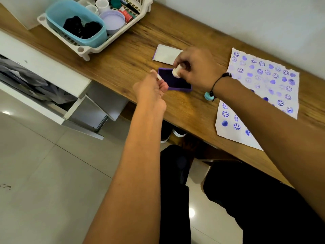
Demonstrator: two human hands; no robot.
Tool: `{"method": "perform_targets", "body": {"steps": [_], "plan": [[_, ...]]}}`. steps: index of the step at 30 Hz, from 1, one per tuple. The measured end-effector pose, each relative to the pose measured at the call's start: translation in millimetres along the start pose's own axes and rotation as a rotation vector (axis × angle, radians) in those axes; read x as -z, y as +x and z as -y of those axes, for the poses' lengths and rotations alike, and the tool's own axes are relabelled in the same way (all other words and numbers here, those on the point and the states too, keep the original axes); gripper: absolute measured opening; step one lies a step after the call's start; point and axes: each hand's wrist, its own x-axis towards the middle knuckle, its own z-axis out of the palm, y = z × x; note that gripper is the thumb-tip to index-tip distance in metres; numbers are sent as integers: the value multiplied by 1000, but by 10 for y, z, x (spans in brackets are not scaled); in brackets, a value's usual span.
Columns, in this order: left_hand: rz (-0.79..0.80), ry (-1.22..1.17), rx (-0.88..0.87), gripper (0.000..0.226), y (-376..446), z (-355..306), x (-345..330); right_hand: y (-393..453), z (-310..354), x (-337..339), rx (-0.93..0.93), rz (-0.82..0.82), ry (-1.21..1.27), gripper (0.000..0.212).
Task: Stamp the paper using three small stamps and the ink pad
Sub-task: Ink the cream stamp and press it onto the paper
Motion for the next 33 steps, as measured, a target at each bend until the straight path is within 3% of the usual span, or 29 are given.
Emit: {"method": "perform_targets", "body": {"steps": [2, 5, 12, 19, 23, 30, 33], "plan": [[-4, -40, 65, 11, 8, 24, 7, 37, 4, -69, 7, 27, -81, 27], [5, -83, 128, 30, 46, 63, 24, 78, 11, -129, 9, 74, -152, 28], [79, -127, 159, 34, 59, 119, -38, 143, 3, -153, 66, 196, -293, 27], [92, -166, 173, 29, 18, 175, -114, 265, -42, -122, 369, 376, -577, 18], [76, -222, 183, 32, 33, 173, -105, 353, -39, -89, 411, 480, -570, 21], [49, -211, 198, 34, 43, 164, -101, 383, -68, -103, 296, 496, -398, 5], [39, -217, 182, 34, 40, 174, -117, 374, -64, -104, 282, 493, -339, 13]]}}
